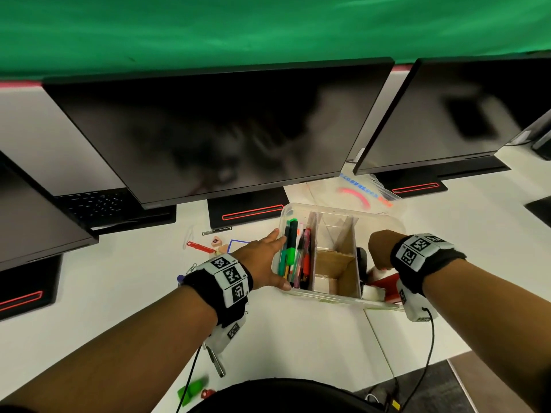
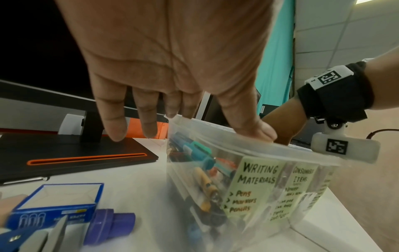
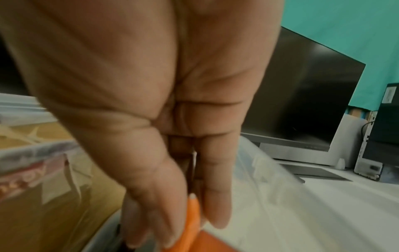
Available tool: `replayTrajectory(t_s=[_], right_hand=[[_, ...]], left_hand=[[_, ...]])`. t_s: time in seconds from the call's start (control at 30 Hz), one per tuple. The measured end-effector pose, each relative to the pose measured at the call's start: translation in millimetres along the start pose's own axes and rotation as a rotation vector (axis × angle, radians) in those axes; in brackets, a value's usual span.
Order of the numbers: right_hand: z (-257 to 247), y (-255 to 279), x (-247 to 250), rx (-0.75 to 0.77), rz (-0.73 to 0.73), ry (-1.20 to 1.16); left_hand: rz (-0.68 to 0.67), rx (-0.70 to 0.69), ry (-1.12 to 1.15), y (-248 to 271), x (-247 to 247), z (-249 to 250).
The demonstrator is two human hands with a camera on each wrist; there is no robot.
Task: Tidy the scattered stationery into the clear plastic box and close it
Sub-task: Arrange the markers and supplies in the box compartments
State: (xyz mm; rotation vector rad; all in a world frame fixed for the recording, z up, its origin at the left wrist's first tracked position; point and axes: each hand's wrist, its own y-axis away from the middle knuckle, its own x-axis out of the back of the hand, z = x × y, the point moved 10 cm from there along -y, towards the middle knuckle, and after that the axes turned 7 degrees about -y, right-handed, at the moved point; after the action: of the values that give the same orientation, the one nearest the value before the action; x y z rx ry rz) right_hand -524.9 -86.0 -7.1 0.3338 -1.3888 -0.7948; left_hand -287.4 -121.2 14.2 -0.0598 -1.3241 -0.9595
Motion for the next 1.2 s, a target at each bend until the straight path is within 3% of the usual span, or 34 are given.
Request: replayTrajectory(t_s=[0.13,0.27,0.47,0.67,0.87,1.03,1.2], right_hand=[[-6.4,15.8,12.0,0.030,0.007,0.003],[-27.2,46.5,37.9,0.144,0.195,-0.192],[-64.6,79.1,28.8,0.246,0.255,-0.344],[-68.4,86.4,9.9,0.329,0.319,-0.455],[-107.5,97.5,2.2,0.564,0.311,-0.498],[-139.4,99.5,23.0,0.634,0.513,-0.359],[-181.2,92.1,12.0,0.755,0.425,-0.356]], left_hand=[[0.069,-0.037,0.126,1.0,5.4,-10.0],[0.258,0.118,0.186,2.5,26.9,-64.7],[0.096,0.138,-0.100,-21.8,-7.5,-79.5],[0.060,0.155,-0.309,-41.5,-38.1,-73.1],[0.111,0.121,-0.183,-27.9,-27.7,-96.3],[0.183,0.157,-0.114,2.5,-22.7,-129.8],[0.116,0.269,-0.075,32.6,-36.5,-172.7]])
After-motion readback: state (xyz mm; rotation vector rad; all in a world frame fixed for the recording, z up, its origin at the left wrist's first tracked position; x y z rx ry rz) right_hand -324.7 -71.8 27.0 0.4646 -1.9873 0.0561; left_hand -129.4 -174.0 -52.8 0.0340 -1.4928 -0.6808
